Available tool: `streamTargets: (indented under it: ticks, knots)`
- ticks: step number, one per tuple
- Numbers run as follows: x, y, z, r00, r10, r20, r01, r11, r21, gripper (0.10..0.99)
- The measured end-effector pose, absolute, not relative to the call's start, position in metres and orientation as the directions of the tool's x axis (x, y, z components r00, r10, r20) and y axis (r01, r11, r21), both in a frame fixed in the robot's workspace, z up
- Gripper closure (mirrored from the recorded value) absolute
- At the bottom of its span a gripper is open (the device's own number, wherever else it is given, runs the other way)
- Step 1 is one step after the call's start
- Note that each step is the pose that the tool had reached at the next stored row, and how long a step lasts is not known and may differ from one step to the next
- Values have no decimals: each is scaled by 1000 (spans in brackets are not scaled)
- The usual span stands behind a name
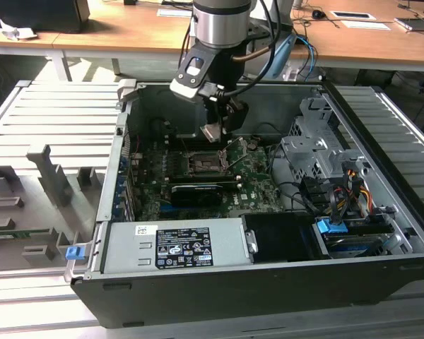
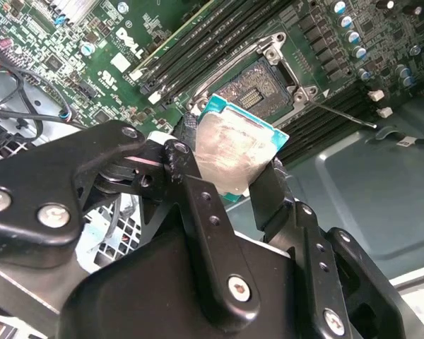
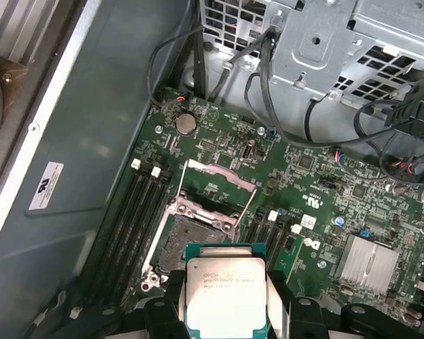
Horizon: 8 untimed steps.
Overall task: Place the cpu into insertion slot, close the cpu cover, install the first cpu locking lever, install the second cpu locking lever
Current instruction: 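Place the cpu into insertion slot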
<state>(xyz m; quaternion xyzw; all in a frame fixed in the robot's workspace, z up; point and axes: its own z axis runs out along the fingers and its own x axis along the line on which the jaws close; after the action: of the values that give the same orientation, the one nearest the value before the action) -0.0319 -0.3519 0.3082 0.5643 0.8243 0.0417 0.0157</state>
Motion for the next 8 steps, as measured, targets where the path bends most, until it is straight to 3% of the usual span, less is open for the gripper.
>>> streamTargets:
  ticks: [8]
  knots:
    - [-32,-352,307,-343,939,21,936,340,86,545]
